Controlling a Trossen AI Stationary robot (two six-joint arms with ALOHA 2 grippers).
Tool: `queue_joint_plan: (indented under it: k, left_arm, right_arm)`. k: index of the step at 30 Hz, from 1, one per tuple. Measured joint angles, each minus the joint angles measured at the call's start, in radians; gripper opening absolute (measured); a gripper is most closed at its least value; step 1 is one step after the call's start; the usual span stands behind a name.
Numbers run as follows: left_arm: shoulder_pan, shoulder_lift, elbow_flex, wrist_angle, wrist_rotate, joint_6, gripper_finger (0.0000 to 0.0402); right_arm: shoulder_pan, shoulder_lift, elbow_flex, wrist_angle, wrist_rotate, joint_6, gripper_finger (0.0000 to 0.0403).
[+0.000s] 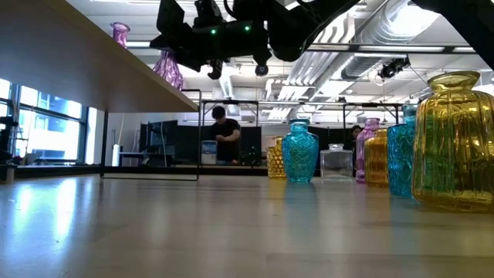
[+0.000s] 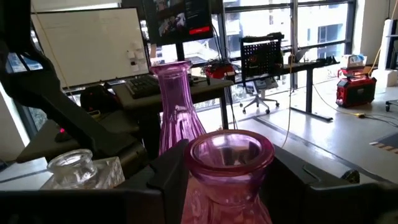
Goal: Sort vases onto shelf
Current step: Put the left violet flower vase on the shelf
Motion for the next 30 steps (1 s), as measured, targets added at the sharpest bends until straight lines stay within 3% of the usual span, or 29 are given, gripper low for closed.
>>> queue_joint_plan:
  k: [20, 30]
  left_arm:
    - [0.000, 0.000, 0.000, 0.000, 0.000, 0.001, 0.0000]
    - [0.000, 0.000, 0.000, 0.000, 0.001, 0.001, 0.0000]
  right_arm:
    - [0.013, -0.003, 0.031, -0.167, -0.029, 0.054, 0.0158]
    - [-0.008, -0.003, 0.031, -0.174, -0.128, 0.131, 0.0175]
